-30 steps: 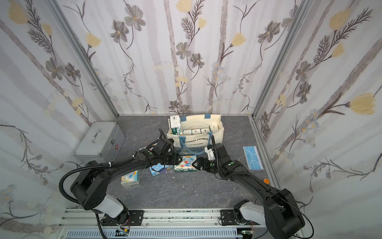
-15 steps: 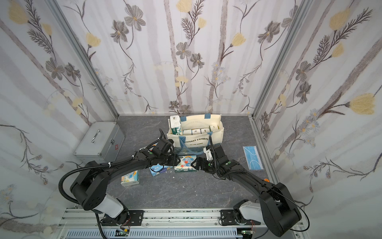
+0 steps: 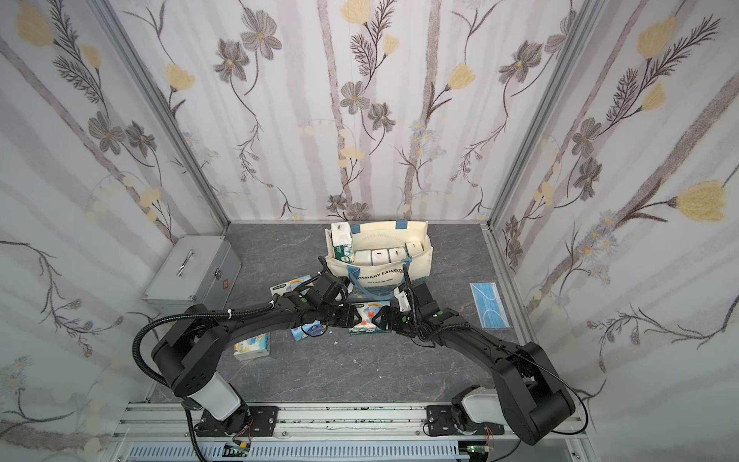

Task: Put tissues into the canvas bag
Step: Move the pack of facial tissues to the center of the board, then pick up the pack of facial tissues from the center of the board.

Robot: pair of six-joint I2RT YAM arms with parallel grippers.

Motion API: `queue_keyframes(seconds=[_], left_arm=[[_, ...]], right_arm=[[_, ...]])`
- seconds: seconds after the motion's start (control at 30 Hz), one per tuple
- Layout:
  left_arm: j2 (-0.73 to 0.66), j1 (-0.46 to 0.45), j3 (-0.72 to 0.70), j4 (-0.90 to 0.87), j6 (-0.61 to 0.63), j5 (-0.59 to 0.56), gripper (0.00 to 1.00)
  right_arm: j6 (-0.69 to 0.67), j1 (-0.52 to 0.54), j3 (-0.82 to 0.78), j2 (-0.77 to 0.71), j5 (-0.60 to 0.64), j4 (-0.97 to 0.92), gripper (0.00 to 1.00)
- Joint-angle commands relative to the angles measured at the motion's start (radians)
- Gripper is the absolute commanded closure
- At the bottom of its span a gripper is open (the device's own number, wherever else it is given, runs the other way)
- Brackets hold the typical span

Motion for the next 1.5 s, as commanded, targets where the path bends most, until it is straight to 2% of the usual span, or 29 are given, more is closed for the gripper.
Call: queue_keyframes(seconds=[0.0,0.23,0.43,0.57,0.7,0.77,0.8,0.83,0.87,1.0,1.07,1.1,1.23,1.27,1.47], left_arm=[[0.007,-0.029,-0.012,0.057,-0.025,0.021,0.47],[0.004,-0.089,-0.036,0.069,-0.045,0.003,0.48],[-0.053,-0.109,-0.090,0.066,-0.061,-0.004,0.48],[-0.080,-0.110,-0.085,0.023,-0.045,-0.047,0.45],[-0.064,-0.097,-0.038,-0.030,-0.016,-0.078,0.43],[-0.058,-0.093,-0.022,-0.047,-0.017,-0.104,0.31],[-0.056,-0.092,-0.017,-0.055,-0.019,-0.123,0.21],[-0.055,-0.092,-0.013,-0.056,-0.021,-0.141,0.04],[-0.053,-0.091,-0.012,-0.056,-0.024,-0.152,0.00],[-0.029,-0.083,-0.005,-0.033,-0.024,-0.131,0.00],[-0.010,-0.079,0.001,-0.016,-0.018,-0.092,0.08],[-0.001,-0.078,0.002,-0.005,-0.015,-0.070,0.16],[0.034,-0.080,0.002,0.024,-0.017,-0.008,0.64],[0.038,-0.078,-0.002,0.030,-0.020,-0.004,0.67],[0.045,-0.075,-0.043,0.057,-0.032,-0.005,0.66]], right_arm=[[0.011,0.004,-0.028,-0.035,-0.022,0.046,0.19],[0.087,0.041,-0.134,-0.190,-0.035,0.052,0.21],[0.147,0.067,-0.219,-0.370,-0.025,0.023,0.21],[0.122,0.068,-0.226,-0.446,0.041,-0.079,0.19],[0.101,0.040,-0.225,-0.497,0.141,-0.176,0.10],[0.088,0.002,-0.226,-0.492,0.121,-0.190,0.07],[0.081,-0.019,-0.227,-0.482,0.103,-0.192,0.07],[0.075,-0.038,-0.230,-0.469,0.080,-0.184,0.07],[0.071,-0.053,-0.234,-0.454,0.057,-0.171,0.07],[0.069,-0.080,-0.238,-0.376,-0.027,-0.090,0.07],[0.069,-0.083,-0.236,-0.338,-0.057,-0.051,0.07],[0.070,-0.086,-0.235,-0.320,-0.073,-0.035,0.07],[0.077,-0.089,-0.227,-0.249,-0.117,0.026,0.07],[0.080,-0.089,-0.228,-0.236,-0.120,0.037,0.07],[0.082,-0.098,-0.239,-0.194,-0.127,0.075,0.07]])
